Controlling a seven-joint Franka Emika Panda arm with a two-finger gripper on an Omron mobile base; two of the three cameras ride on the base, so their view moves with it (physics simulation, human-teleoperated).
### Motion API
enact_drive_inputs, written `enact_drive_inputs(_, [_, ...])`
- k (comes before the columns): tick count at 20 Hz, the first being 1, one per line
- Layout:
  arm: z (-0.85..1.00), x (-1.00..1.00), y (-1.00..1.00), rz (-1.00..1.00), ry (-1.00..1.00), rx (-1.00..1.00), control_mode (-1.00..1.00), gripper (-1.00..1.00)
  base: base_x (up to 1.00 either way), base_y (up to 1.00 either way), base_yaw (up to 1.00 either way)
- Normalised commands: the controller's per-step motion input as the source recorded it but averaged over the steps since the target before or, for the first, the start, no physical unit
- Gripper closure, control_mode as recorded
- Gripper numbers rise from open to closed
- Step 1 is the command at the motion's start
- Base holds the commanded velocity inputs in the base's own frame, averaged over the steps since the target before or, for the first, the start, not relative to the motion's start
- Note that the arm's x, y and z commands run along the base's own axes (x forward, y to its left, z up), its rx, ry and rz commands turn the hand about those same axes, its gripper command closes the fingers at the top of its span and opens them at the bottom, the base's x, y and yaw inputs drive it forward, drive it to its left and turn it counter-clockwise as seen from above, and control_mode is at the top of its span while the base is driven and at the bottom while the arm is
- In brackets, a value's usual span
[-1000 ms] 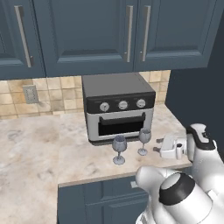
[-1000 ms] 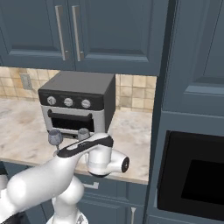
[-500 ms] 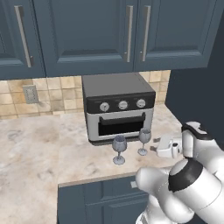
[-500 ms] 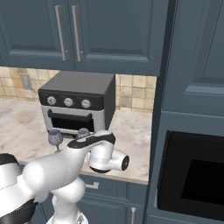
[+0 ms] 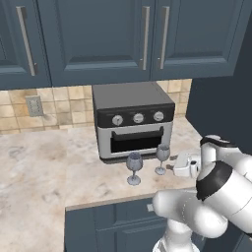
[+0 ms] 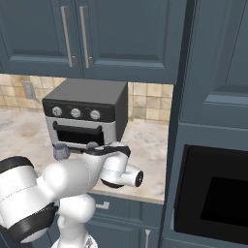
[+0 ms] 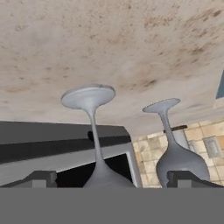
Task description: Retrieve the wine glasses from the counter and place one next to each plate.
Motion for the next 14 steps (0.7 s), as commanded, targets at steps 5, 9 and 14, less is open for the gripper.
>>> enact_drive_inputs(5, [-0.07,0.02,0.00,0.03,0.00,0.00,-1.00,-1.00,0.00,0.00,0.00])
enact_drive_inputs(9, [-0.01,0.00,0.00,0.01,0.00,0.00,-1.00,-1.00,0.00,0.00,0.00])
enact_drive_inputs(14, [0.00,-0.01,0.14,0.00,-0.01,0.00,-1.00,-1.00,0.00,0.00,0.00])
